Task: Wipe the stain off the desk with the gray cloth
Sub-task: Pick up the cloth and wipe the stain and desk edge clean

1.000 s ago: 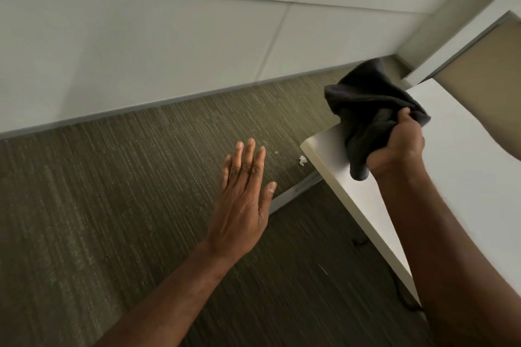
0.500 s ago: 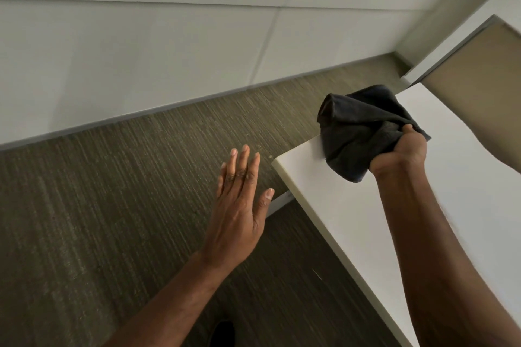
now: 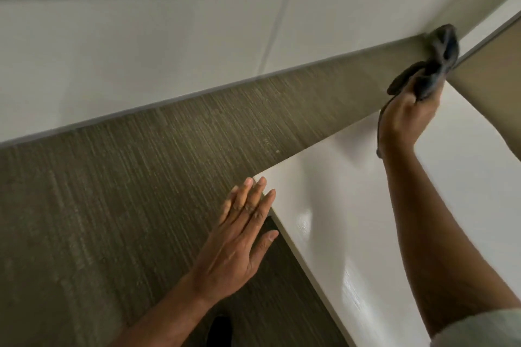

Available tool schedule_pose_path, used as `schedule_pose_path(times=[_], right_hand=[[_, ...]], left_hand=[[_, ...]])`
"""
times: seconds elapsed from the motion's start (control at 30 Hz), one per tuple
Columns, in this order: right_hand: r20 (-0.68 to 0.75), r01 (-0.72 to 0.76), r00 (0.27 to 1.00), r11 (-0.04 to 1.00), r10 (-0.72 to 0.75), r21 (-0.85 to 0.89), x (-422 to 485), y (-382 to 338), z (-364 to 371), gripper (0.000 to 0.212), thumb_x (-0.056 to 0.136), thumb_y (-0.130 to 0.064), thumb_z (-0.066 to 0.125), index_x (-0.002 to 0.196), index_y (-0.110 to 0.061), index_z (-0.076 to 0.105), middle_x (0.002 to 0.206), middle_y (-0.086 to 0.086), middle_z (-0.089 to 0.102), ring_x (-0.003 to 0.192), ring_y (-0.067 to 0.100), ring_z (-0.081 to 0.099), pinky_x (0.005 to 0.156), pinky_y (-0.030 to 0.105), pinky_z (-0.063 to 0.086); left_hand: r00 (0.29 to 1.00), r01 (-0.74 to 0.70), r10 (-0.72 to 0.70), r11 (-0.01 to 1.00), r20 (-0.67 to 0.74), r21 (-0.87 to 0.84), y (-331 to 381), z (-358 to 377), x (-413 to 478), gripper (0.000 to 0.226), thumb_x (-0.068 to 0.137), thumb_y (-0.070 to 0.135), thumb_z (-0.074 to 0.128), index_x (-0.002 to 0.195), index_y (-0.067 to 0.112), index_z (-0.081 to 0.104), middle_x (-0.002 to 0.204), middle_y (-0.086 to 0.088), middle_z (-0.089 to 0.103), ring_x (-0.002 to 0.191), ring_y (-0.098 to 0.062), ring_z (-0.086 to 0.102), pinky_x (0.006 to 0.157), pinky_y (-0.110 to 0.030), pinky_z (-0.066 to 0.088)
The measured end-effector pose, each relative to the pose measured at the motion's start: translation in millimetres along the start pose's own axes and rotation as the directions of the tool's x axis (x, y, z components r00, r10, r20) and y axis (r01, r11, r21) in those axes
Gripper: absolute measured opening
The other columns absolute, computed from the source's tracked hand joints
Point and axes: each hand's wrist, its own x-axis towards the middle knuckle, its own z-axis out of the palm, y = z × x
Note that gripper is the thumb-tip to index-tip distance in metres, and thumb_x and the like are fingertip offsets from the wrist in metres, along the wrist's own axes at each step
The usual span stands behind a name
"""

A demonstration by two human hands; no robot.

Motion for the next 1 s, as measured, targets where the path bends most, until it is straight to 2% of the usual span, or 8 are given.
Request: schedule_pose_path(times=[0.1,0.2,0.3,0.6,0.7,0.8,0.9,1.0], right_hand=[[0.428,0.16,0.897,0.817,0.114,-0.553,-15.3,32.3,0.5,0.04,0.099,-0.029,0.037,0.134,-0.022,0.056,0.132,0.004,0.057,0.13,0.027,0.049,0.11,0.044,0.034],[0.616,0.316,0.737,0.665,0.278,-0.677,-25.8,51.1,-1.0,0.032,0.101,-0.03,0.038,0.121,-0.026,0.062,0.13,0.004,0.057,0.139,0.033,0.042,0.117,0.053,0.025],[0.593,0.241,0.735,0.692,0.327,-0.681,-18.9,58.9,-0.1,0.031,0.103,-0.031,0.039,0.121,-0.024,0.063,0.137,0.009,0.059,0.139,0.032,0.043,0.116,0.056,0.029],[0.544,0.189,0.78,0.713,0.308,-0.675,-22.9,57.6,7.1,0.027,0.103,-0.026,0.045,0.123,-0.021,0.063,0.121,0.009,0.061,0.119,0.029,0.054,0.114,0.059,0.031],[0.506,0.128,0.804,0.738,0.314,-0.662,-26.6,59.9,10.5,0.027,0.104,-0.038,0.044,0.114,-0.025,0.065,0.112,0.005,0.065,0.108,0.025,0.059,0.108,0.057,0.04],[0.433,0.003,0.847,0.81,0.309,-0.586,-31.2,51.0,15.4,0.027,0.101,-0.05,0.042,0.103,-0.043,0.067,0.105,-0.008,0.068,0.109,0.017,0.061,0.105,0.051,0.047],[0.443,0.083,0.871,0.825,0.213,-0.559,-27.8,50.6,20.4,0.026,0.105,-0.042,0.039,0.106,-0.044,0.065,0.114,-0.013,0.067,0.118,0.013,0.057,0.104,0.049,0.046],[0.457,0.108,0.845,0.747,0.279,-0.656,-33.5,47.2,22.8,0.024,0.101,-0.053,0.041,0.106,-0.048,0.064,0.095,-0.038,0.061,0.099,-0.015,0.055,0.088,0.026,0.045]], left_hand=[[1.0,-0.024,0.024,1.0,0.001,-0.018,1.6,2.1,4.1,0.062,0.111,0.04,0.037,0.163,0.009,0.023,0.174,-0.01,0.017,0.162,-0.028,0.009,0.132,-0.041,0.004],[0.999,-0.034,0.034,0.999,-0.003,-0.033,-1.3,4.7,7.3,0.061,0.111,0.04,0.037,0.163,0.009,0.025,0.174,-0.01,0.019,0.162,-0.029,0.011,0.132,-0.042,0.007],[0.998,-0.067,0.067,0.996,-0.003,-0.065,-2.1,8.8,10.0,0.061,0.111,0.04,0.039,0.163,0.01,0.025,0.174,-0.008,0.018,0.161,-0.03,0.014,0.132,-0.042,0.01],[0.993,-0.122,0.119,0.977,-0.027,-0.174,-6.8,18.0,21.4,0.058,0.11,0.035,0.048,0.16,0.008,0.035,0.172,-0.01,0.025,0.16,-0.031,0.021,0.129,-0.049,0.021],[0.988,-0.153,0.153,0.967,-0.017,-0.202,-12.9,18.8,21.1,0.058,0.111,0.035,0.047,0.161,0.009,0.033,0.173,-0.009,0.023,0.16,-0.031,0.02,0.13,-0.048,0.019],[0.983,-0.181,0.18,0.96,-0.025,-0.215,-16.4,20.2,19.1,0.059,0.11,0.034,0.047,0.163,0.012,0.029,0.173,-0.007,0.022,0.16,-0.031,0.021,0.13,-0.046,0.017],[0.982,-0.19,0.189,0.953,-0.028,-0.234,-18.2,22.1,20.1,0.058,0.111,0.034,0.044,0.163,0.011,0.029,0.173,-0.008,0.022,0.16,-0.031,0.021,0.13,-0.046,0.017],[0.979,-0.2,0.201,0.947,-0.02,-0.25,-18.9,23.5,19.3,0.058,0.111,0.033,0.044,0.162,0.011,0.03,0.173,-0.008,0.022,0.16,-0.031,0.02,0.13,-0.046,0.016]])
